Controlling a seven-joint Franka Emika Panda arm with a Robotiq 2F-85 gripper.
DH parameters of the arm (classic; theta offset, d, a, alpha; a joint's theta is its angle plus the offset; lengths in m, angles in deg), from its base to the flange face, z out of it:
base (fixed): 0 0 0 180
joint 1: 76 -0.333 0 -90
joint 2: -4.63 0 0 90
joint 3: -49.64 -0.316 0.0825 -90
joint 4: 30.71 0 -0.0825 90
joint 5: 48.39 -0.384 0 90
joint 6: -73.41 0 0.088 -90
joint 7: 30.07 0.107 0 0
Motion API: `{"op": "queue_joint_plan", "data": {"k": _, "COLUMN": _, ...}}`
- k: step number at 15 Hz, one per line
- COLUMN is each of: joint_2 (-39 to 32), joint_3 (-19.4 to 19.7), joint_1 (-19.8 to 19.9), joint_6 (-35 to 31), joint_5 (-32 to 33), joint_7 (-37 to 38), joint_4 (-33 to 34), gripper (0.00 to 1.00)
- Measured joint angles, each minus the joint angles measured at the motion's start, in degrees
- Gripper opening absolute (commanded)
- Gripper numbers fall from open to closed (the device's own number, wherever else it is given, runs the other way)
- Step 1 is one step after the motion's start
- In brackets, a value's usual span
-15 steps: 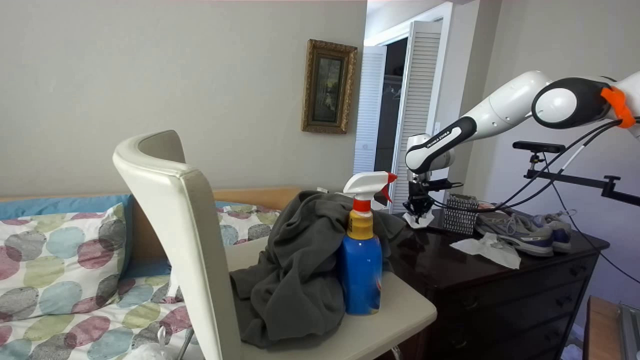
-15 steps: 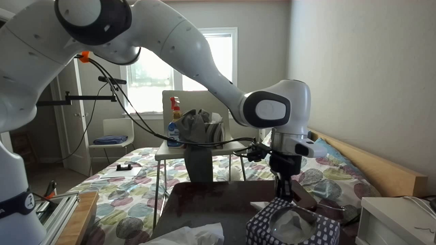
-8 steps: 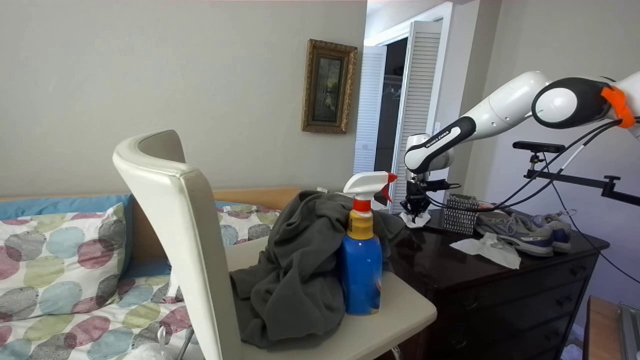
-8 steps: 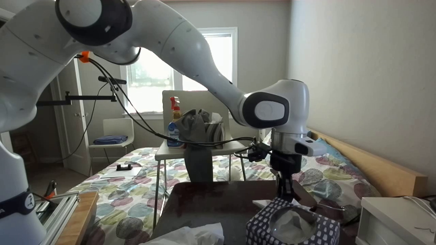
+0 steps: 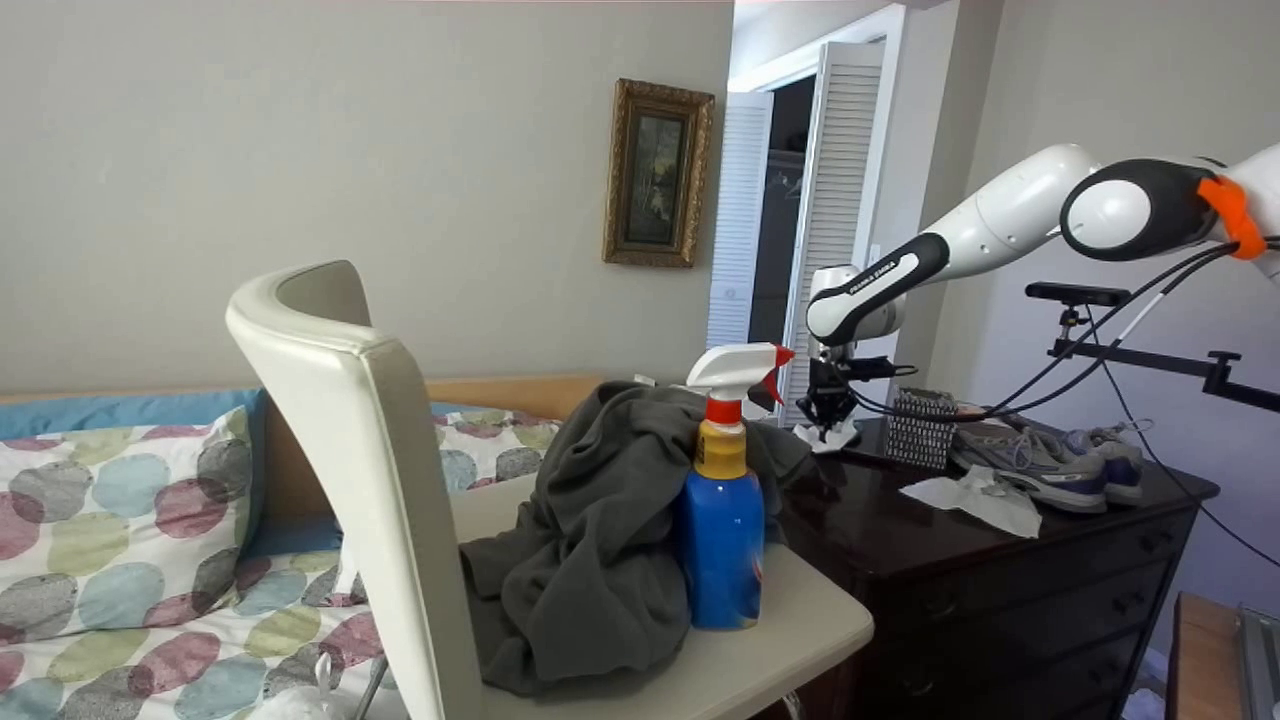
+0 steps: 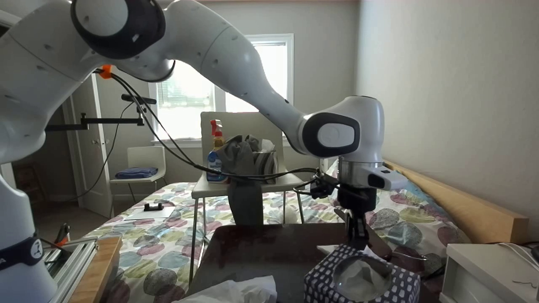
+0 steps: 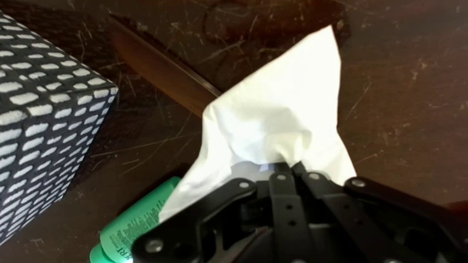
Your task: Use the tissue to wipe the coat hanger
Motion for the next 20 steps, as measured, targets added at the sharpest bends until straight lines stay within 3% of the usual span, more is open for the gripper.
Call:
{"op": "queue_joint_plan", "data": {"k": 9, "joint_2": -4.1, "joint_3": -0.6, "joint_1": 0.0, "joint_6": 0.4, "joint_5": 0.0, "joint_7": 0.0, "joint_4": 7.3, "gripper": 0.01}}
{"op": "queue_joint_plan", "data": {"k": 20, "joint_2": -11.6, "joint_3": -1.7, "joint_1": 0.0, "joint_6": 6.2, "joint_5": 0.0, "joint_7": 0.0, "joint_4": 21.1, "gripper": 0.01}}
